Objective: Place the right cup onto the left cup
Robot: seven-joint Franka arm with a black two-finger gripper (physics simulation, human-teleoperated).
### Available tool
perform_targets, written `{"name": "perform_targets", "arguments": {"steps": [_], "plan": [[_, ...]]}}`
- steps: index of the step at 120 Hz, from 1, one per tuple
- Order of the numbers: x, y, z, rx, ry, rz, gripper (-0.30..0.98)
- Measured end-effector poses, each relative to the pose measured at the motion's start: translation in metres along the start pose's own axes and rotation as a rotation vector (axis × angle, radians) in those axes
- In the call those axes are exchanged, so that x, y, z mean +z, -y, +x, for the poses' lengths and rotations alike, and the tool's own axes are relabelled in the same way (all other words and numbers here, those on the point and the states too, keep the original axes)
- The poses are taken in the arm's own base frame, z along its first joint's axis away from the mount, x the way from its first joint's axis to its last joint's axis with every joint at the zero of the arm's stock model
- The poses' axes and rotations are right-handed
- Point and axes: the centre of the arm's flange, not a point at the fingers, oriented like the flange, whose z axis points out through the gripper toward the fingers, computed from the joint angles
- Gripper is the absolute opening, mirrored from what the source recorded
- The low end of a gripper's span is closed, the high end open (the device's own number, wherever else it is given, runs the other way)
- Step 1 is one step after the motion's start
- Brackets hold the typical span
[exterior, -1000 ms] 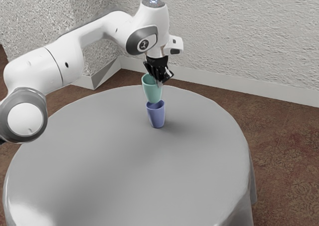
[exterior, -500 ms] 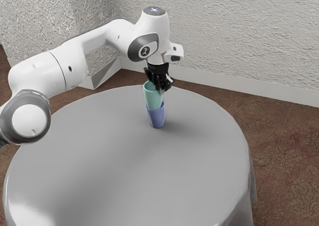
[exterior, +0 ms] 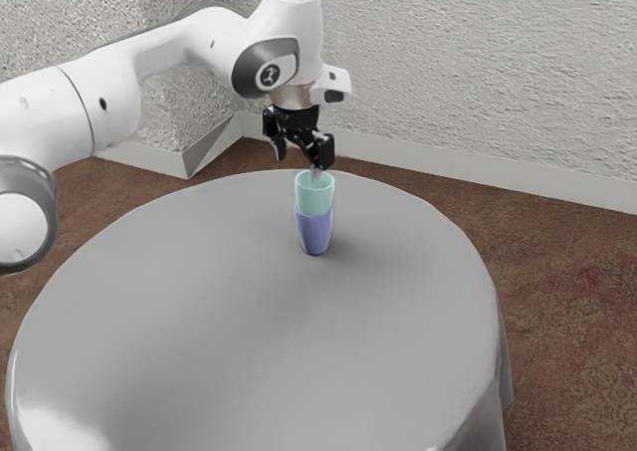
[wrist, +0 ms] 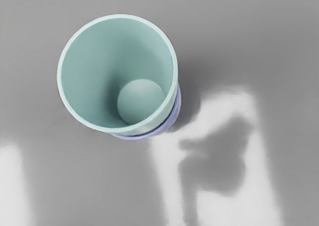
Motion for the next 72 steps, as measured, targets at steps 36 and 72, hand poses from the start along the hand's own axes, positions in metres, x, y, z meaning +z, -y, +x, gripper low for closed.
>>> {"name": "perform_targets", "arguments": {"steps": [36, 72], "plan": [[-0.031, 0.019, -0.067, -0.120, 0.098, -0.008, 0.67], [-0.075, 0.025, -0.122, -0.186, 0.107, -0.045, 0.68]]}}
